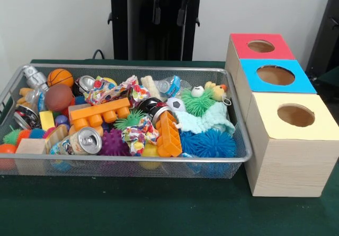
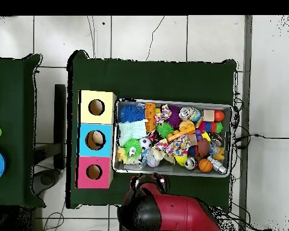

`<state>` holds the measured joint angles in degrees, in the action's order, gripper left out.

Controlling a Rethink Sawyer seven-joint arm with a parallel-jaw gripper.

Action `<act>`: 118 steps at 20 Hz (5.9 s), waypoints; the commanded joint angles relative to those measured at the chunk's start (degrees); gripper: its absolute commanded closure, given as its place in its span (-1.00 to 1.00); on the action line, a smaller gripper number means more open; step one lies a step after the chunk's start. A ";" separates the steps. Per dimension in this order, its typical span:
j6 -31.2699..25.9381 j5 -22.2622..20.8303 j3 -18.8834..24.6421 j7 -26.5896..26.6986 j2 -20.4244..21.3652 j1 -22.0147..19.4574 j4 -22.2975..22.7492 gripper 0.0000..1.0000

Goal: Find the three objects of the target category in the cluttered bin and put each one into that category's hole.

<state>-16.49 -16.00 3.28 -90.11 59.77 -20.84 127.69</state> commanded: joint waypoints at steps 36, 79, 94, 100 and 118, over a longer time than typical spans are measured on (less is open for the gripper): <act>3.35 -13.98 17.77 -1.44 -13.19 -6.32 -8.42 -1.00; 8.73 -17.25 14.80 -2.67 -24.24 -3.96 -14.59 -1.00; 9.83 -18.82 20.14 -0.38 -28.28 -7.49 -15.73 -1.00; 10.19 -20.34 24.41 0.65 -30.80 -10.60 -15.56 -1.00; 13.74 -25.51 21.40 -2.23 -33.67 -7.87 -19.60 -1.00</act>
<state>-6.83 -37.46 22.88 -90.10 29.18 -30.40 116.00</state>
